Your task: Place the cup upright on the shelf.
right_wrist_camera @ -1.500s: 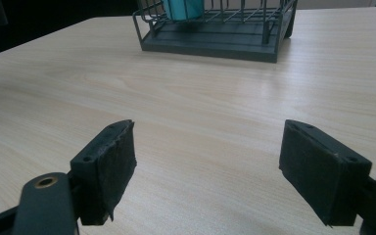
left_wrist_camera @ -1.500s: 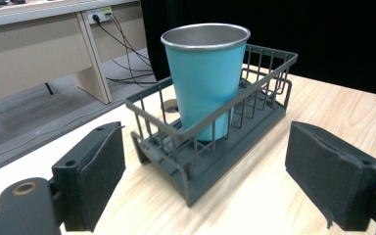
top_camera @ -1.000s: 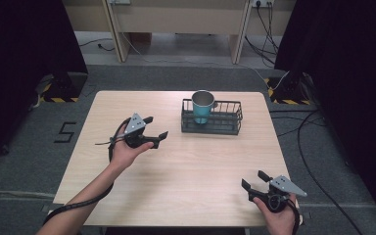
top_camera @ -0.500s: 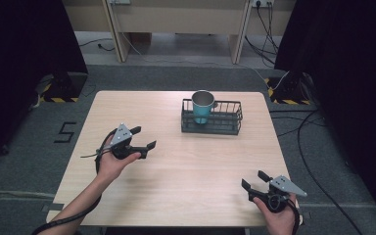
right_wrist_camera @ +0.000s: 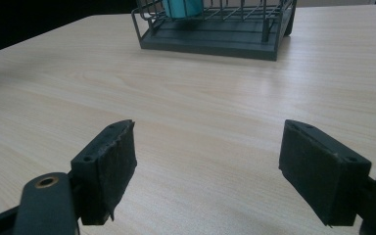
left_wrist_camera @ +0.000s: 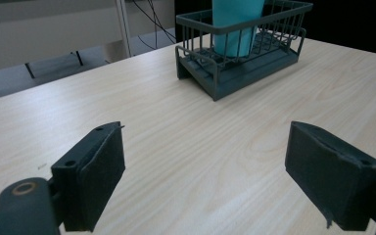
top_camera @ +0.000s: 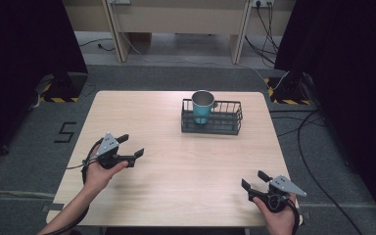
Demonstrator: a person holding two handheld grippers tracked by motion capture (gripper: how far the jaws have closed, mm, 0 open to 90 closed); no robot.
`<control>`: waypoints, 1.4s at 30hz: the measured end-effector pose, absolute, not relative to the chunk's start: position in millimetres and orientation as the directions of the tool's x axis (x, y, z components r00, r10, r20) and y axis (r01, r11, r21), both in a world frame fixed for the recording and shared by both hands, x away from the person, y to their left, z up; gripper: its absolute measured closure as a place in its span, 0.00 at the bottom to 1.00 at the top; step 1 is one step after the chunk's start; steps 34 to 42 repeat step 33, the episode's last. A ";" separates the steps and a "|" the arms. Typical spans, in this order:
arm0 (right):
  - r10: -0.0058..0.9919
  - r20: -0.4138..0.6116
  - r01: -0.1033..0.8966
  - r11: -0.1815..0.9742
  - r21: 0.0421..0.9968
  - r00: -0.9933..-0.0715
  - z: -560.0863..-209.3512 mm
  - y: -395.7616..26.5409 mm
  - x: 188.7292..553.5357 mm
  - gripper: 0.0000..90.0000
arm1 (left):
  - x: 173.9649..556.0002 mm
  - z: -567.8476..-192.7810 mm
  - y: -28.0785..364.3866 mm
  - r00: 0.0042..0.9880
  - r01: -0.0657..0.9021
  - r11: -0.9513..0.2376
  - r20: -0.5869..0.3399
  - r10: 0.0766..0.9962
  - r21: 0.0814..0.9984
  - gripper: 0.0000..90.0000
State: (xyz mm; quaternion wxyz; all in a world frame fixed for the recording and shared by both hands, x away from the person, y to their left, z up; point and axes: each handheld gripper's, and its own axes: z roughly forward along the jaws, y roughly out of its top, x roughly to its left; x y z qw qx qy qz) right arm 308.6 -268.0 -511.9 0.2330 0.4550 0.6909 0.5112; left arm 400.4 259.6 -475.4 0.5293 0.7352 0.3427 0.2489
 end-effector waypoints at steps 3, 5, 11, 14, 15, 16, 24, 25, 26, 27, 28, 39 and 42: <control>0.867 0.142 0.389 0.064 0.919 -0.477 -511.9 -268.3 308.6 0.25 | 395.2 -480.5 263.3 0.640 0.250 -0.205 -0.003 0.768 0.946 0.16; 0.867 0.146 0.393 0.061 0.918 -0.477 -511.8 -268.0 308.4 0.25 | 391.8 -483.2 266.4 0.636 0.259 -0.204 -0.008 0.772 0.944 0.16; 0.867 0.146 0.392 0.061 0.918 -0.476 -511.9 -268.3 308.6 0.25 | 382.5 -490.6 277.7 0.625 0.273 -0.213 -0.005 0.781 0.938 0.16; 0.868 0.145 0.391 0.061 0.918 -0.476 -511.9 -268.0 308.4 0.25 | 378.9 -494.0 284.7 0.612 0.285 -0.211 -0.008 0.791 0.935 0.16; 0.868 0.147 0.393 0.059 0.918 -0.475 -511.9 -267.8 308.2 0.25 | 377.7 -495.2 287.0 0.609 0.289 -0.212 -0.008 0.793 0.934 0.16; 0.868 0.145 0.391 0.061 0.918 -0.476 -511.9 -268.0 308.4 0.25 | 376.6 -496.5 289.2 0.605 0.293 -0.213 -0.009 0.796 0.932 0.16; 0.868 0.147 0.394 0.060 0.917 -0.474 -511.8 -267.6 308.2 0.25 | 371.9 -506.6 298.8 0.585 0.315 -0.182 -0.039 0.810 0.931 0.16; 0.868 0.147 0.393 0.060 0.917 -0.475 -511.8 -267.6 308.3 0.25 | 371.7 -508.6 299.2 0.589 0.318 -0.175 -0.049 0.807 0.932 0.16; 0.867 0.147 0.393 0.061 0.917 -0.476 -511.9 -267.6 308.3 0.25 | 371.6 -510.6 299.4 0.591 0.325 -0.171 -0.058 0.805 0.930 0.16; 0.866 0.147 0.394 0.061 0.917 -0.477 -511.8 -267.5 308.4 0.25 | 371.2 -512.1 299.3 0.588 0.332 -0.170 -0.063 0.807 0.928 0.16; 0.866 0.146 0.394 0.063 0.917 -0.478 -511.8 -267.5 308.4 0.25 | 370.3 -512.3 299.2 0.591 0.330 -0.171 -0.063 0.804 0.928 0.16; 0.863 0.150 0.393 0.060 0.918 -0.482 -511.8 -268.4 308.5 0.24 | 367.8 -506.1 301.9 0.595 0.279 -0.158 -0.042 0.803 0.947 0.16; 0.863 0.150 0.393 0.060 0.918 -0.482 -511.8 -268.4 308.5 0.24 | 367.8 -506.1 301.9 0.595 0.279 -0.158 -0.042 0.803 0.947 0.16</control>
